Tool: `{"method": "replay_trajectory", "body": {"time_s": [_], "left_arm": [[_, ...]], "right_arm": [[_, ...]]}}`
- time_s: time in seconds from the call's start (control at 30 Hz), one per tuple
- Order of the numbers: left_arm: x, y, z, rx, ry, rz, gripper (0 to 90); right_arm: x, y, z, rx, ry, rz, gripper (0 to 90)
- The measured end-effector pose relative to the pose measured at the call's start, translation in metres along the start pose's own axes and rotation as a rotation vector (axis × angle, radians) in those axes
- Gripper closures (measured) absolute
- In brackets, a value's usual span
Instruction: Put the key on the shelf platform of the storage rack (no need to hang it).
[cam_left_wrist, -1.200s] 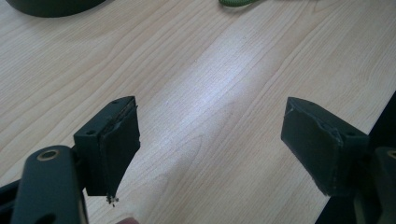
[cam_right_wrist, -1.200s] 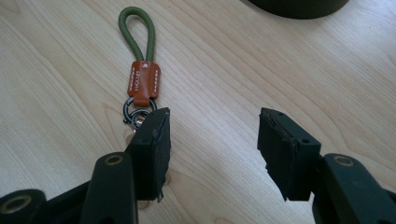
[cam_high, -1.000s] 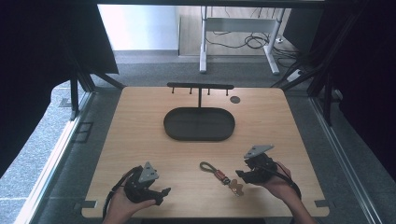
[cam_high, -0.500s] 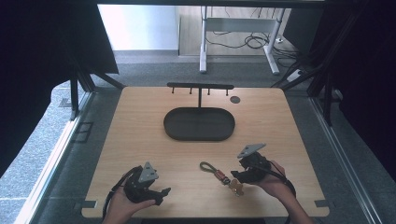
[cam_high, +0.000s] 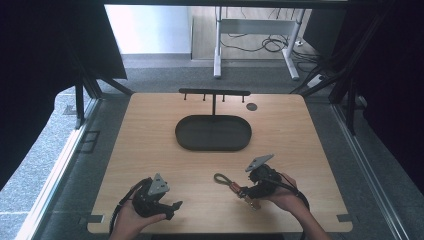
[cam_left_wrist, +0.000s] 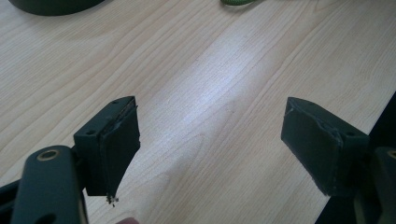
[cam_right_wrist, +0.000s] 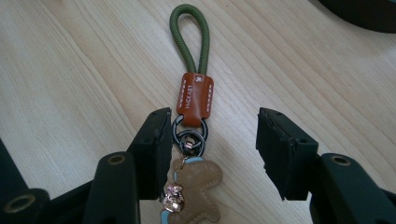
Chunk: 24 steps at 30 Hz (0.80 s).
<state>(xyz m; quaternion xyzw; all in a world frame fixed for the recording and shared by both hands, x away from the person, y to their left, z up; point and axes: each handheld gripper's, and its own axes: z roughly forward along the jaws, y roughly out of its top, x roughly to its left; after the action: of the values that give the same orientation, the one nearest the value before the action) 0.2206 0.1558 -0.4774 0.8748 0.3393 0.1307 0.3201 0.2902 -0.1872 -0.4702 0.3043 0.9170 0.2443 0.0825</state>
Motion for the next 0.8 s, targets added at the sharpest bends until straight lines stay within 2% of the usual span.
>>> {"method": "replay_trajectory", "body": {"time_s": [0.8], "left_arm": [[0.000,0.000,0.001,-0.001,-0.001,0.001,20.0]], "right_arm": [[0.009,0.010,0.029,0.055,0.028,-0.018,46.4]]}}
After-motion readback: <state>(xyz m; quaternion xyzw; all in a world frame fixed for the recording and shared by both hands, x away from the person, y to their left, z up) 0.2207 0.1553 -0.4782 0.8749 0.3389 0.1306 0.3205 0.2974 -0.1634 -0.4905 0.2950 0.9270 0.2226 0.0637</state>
